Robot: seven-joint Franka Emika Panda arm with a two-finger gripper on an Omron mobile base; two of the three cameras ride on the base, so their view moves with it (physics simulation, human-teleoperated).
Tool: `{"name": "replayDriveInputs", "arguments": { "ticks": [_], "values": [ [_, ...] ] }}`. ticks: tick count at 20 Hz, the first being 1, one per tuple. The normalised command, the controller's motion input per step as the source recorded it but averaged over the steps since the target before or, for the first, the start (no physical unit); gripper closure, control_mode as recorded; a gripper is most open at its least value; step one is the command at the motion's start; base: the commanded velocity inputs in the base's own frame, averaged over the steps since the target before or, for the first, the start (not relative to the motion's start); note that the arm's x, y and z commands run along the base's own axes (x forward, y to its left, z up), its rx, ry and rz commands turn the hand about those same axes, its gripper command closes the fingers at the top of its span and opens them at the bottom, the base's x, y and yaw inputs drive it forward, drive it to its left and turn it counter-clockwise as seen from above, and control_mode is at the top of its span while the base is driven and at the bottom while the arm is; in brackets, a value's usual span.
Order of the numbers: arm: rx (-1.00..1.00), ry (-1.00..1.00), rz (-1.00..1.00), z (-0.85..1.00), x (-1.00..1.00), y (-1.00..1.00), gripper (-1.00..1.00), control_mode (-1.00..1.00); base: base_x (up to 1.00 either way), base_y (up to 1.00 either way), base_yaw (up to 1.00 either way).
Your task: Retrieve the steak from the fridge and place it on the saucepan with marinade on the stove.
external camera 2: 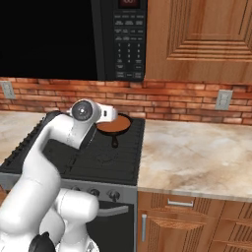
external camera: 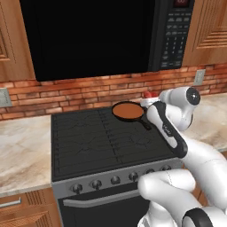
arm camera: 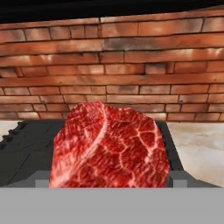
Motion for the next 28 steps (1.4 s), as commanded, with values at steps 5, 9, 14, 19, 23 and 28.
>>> {"name": "replayDriveInputs", "arguments": {
  "ticks": [5, 9, 14, 19, 23, 28],
  "values": [
    [0.0, 0.0, 0.0, -0.16, 0.51, 0.0, 1.0, -1.0, 0.0, 0.0, 0.0],
    [0.0, 0.02, 0.0, -0.32, 0.4, 0.0, 1.0, -1.0, 0.0, 0.0, 0.0],
    [0.0, 0.0, 0.0, -0.34, 0.21, 0.0, 1.0, -1.0, 0.0, 0.0, 0.0],
    [0.0, 0.05, 0.0, -0.21, 0.24, 0.0, 1.0, -1.0, 0.0, 0.0, 0.0],
    [-0.01, 0.11, 0.0, -0.09, 0.34, 0.0, 1.0, -1.0, 0.0, 0.0, 0.0],
    [-0.02, 0.14, 0.0, -0.07, 0.38, 0.0, 1.0, -1.0, 0.0, 0.0, 0.0]
  ]
}}
